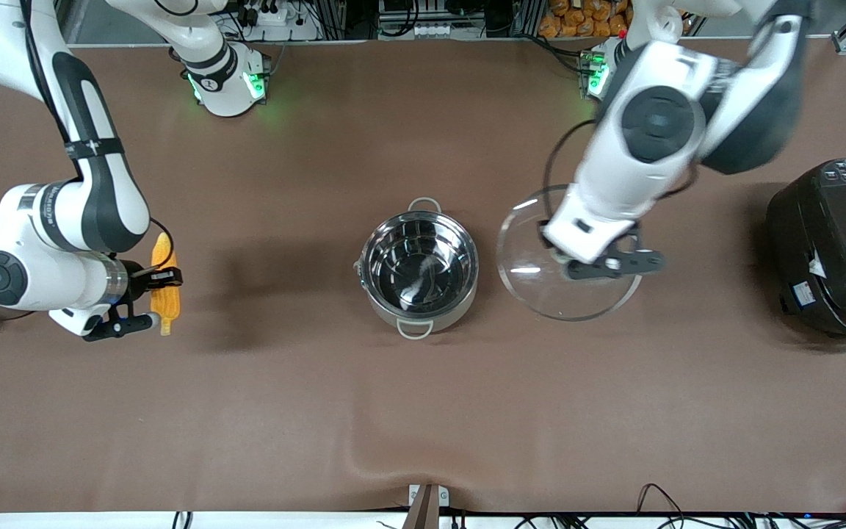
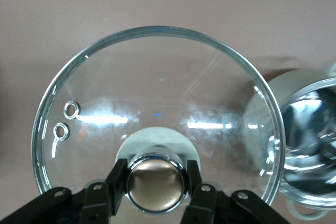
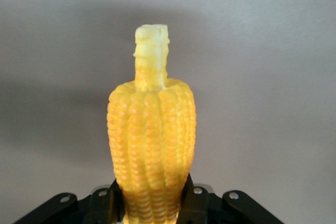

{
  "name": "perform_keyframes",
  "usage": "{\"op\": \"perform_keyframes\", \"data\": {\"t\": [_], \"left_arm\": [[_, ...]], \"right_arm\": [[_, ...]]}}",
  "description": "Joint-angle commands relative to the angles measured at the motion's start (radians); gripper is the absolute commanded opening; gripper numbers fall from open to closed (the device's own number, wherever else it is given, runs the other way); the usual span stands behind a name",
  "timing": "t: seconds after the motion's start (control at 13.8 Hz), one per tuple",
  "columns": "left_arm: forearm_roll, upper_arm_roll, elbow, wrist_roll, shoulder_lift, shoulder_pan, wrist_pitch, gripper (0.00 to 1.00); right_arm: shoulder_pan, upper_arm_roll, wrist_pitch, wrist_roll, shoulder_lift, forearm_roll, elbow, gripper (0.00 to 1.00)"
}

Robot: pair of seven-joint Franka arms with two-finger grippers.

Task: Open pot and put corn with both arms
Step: 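Lift the glass lid with the left gripper while the right gripper lifts corn, then lower corn into the pot with the right gripper while the left gripper holds lid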

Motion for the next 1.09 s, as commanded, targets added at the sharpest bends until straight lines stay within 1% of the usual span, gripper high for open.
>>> {"op": "perform_keyframes", "data": {"t": [0.0, 0.15, 0.29, 0.44, 0.58, 0.73, 0.94, 1.02], "left_arm": [[0.012, -0.014, -0.125, 0.129, -0.094, 0.083, 0.002, 0.00], [0.013, -0.012, -0.165, 0.223, -0.104, 0.152, 0.007, 0.00], [0.013, -0.014, -0.204, 0.299, -0.104, 0.214, 0.020, 0.00], [0.013, -0.012, -0.247, 0.350, -0.113, 0.249, 0.056, 0.00], [0.015, -0.012, -0.303, 0.418, -0.123, 0.295, 0.118, 0.00], [0.021, -0.012, -0.366, 0.468, -0.127, 0.332, 0.198, 0.00], [0.033, -0.011, -0.460, 0.475, -0.131, 0.347, 0.318, 0.00], [0.048, -0.011, -0.495, 0.475, -0.136, 0.349, 0.364, 0.00]], "right_arm": [[0.062, 0.000, -0.054, 0.115, 0.000, 0.040, 0.043, 0.00], [0.114, 0.001, -0.081, 0.215, -0.002, 0.068, 0.066, 0.00], [0.178, 0.001, -0.088, 0.324, -0.001, 0.077, 0.087, 0.00], [0.232, 0.001, -0.089, 0.420, 0.001, 0.097, 0.104, 0.00], [0.295, 0.001, -0.089, 0.535, 0.004, 0.149, 0.133, 0.00], [0.373, 0.000, -0.084, 0.687, 0.027, 0.175, 0.185, 0.00], [0.462, 0.001, -0.078, 0.861, 0.075, 0.181, 0.263, 0.00], [0.481, 0.001, -0.080, 0.893, 0.087, 0.207, 0.285, 0.00]]}}
